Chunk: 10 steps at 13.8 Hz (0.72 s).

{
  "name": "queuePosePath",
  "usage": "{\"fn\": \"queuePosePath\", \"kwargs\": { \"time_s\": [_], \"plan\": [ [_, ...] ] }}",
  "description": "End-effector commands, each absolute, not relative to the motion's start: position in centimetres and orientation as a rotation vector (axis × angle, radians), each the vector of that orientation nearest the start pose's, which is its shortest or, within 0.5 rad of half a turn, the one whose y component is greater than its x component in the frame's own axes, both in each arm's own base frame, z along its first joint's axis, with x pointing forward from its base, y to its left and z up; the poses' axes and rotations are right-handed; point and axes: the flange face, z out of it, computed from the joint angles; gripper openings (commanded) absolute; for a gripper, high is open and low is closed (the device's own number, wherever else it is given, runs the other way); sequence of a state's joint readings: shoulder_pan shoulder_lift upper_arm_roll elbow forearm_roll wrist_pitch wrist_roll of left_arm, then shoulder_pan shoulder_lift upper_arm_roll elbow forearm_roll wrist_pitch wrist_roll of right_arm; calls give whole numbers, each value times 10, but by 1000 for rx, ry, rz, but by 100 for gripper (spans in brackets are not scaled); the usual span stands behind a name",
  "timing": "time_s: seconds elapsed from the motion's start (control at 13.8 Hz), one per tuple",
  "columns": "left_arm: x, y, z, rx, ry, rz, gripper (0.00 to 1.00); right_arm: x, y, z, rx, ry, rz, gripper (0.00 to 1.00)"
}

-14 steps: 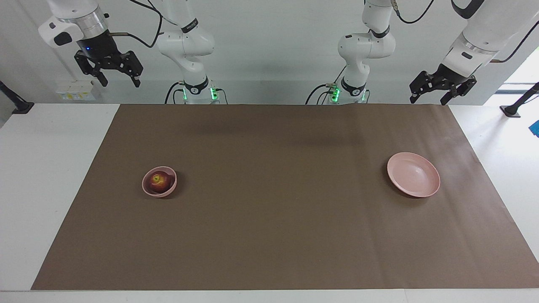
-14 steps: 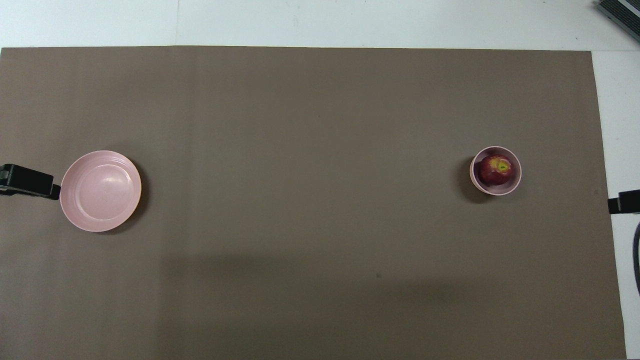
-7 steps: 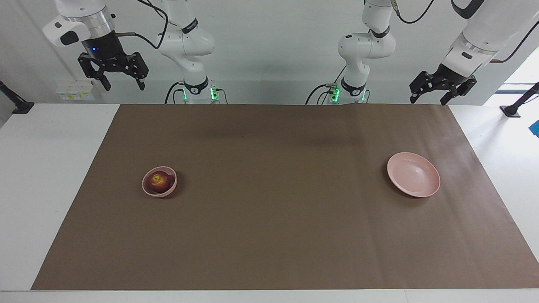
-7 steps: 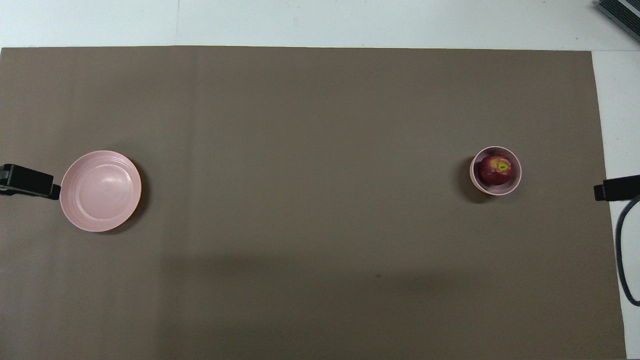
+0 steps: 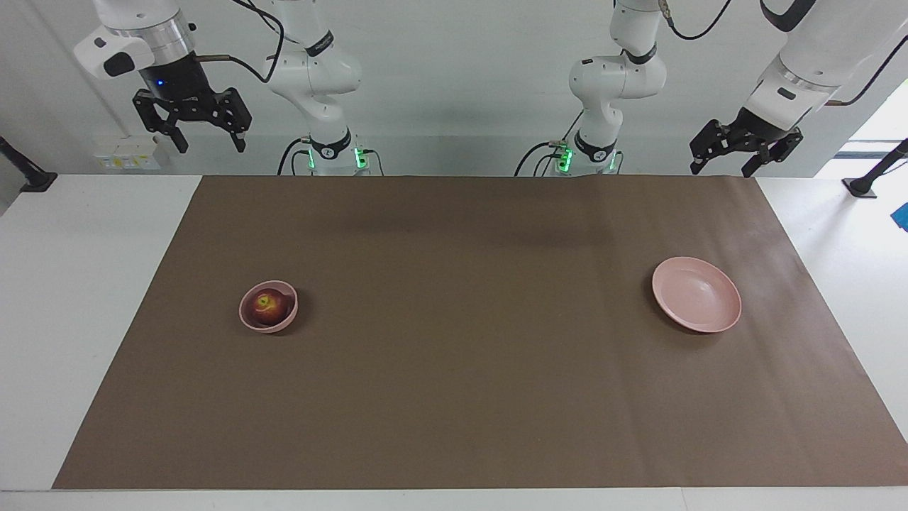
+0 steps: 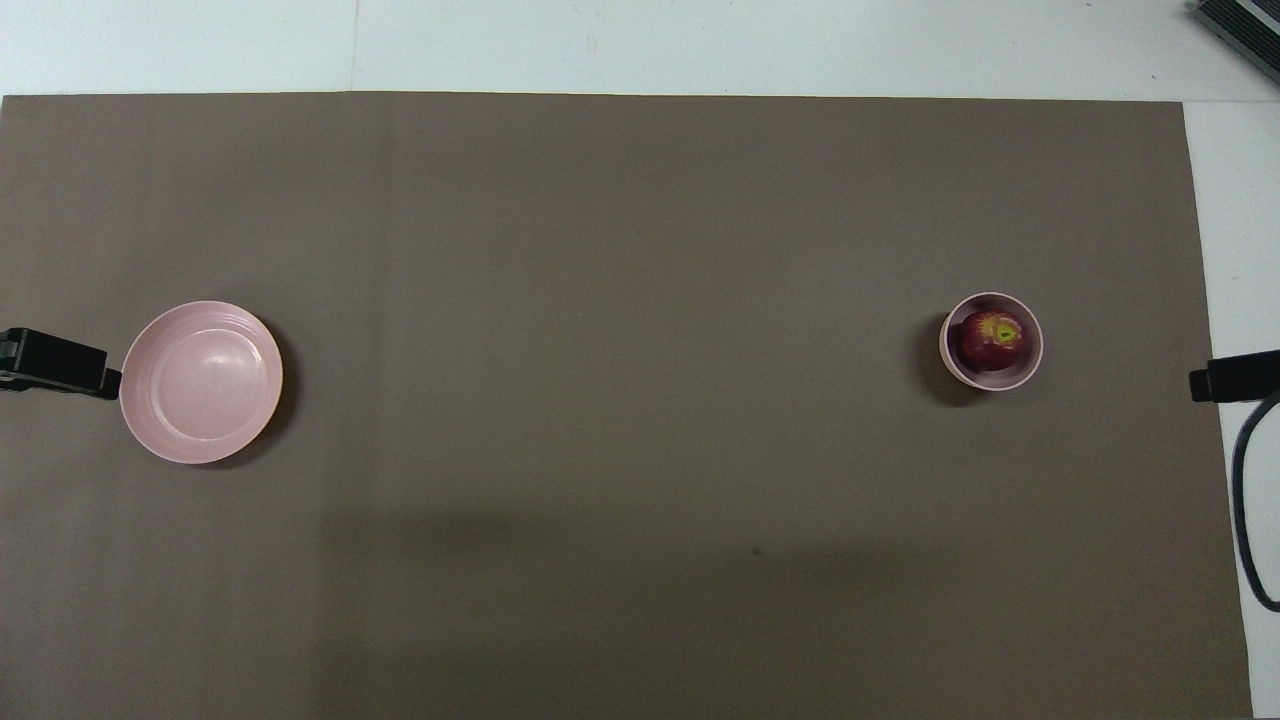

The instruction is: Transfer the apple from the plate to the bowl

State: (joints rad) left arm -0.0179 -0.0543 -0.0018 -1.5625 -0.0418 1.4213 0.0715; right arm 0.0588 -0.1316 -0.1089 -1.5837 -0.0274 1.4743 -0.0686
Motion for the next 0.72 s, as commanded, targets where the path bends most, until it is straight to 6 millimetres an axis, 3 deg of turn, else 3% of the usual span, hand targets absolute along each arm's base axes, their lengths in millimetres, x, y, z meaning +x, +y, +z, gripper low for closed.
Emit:
{"fn": "queuePosePath", "kwargs": {
  "time_s": [0.0, 0.29, 0.65],
  "plan": [
    [516, -13, 649, -3171, 157, 137, 100, 504, -38, 681, -3171, -43, -47, 100],
    [516, -13, 649, -3171, 159, 137, 100, 502, -36, 680, -3168, -43, -32, 100],
    [514, 1, 659, -3167, 126, 86, 100, 501, -36, 679, -3168, -36, -23, 100]
  ]
}}
